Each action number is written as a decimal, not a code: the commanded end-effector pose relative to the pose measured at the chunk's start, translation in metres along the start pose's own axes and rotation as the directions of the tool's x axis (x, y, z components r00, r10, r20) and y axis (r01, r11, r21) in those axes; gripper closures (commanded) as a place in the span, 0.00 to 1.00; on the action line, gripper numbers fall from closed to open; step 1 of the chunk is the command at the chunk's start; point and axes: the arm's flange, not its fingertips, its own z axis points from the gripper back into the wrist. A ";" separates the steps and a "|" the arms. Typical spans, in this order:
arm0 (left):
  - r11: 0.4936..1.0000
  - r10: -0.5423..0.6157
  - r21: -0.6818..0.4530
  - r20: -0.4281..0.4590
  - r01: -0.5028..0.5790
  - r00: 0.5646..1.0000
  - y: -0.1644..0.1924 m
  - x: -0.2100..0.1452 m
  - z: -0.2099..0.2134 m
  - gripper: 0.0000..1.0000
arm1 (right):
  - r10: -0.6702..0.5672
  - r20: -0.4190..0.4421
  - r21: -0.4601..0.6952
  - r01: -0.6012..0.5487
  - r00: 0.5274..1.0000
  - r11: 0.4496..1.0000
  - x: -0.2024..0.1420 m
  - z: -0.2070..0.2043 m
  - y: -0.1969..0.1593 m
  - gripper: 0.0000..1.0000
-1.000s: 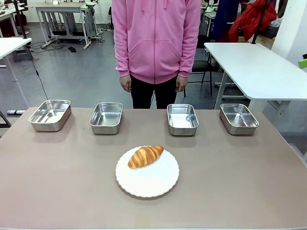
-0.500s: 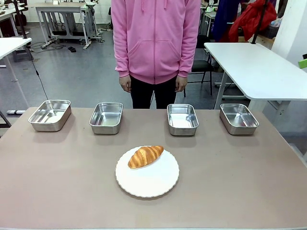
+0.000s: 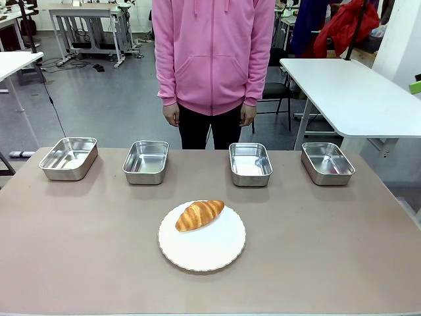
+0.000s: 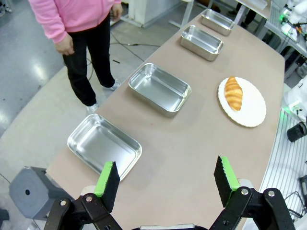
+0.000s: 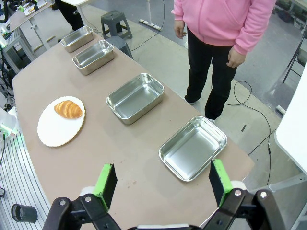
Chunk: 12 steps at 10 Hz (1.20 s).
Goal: Place the bread in the container.
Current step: Place the Butter Roll into the Airtight Container indicated by the human.
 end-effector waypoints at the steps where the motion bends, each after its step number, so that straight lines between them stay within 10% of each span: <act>1: 1.000 -0.006 -0.003 0.004 0.006 1.000 -0.001 0.001 0.000 0.00 | 0.010 0.021 0.004 -0.011 1.000 1.000 0.001 -0.002 0.001 0.00; 12: 1.000 -0.006 -0.003 0.004 0.006 1.000 -0.001 0.001 0.000 0.00 | 0.010 0.021 0.004 -0.011 1.000 1.000 0.001 -0.002 0.001 0.00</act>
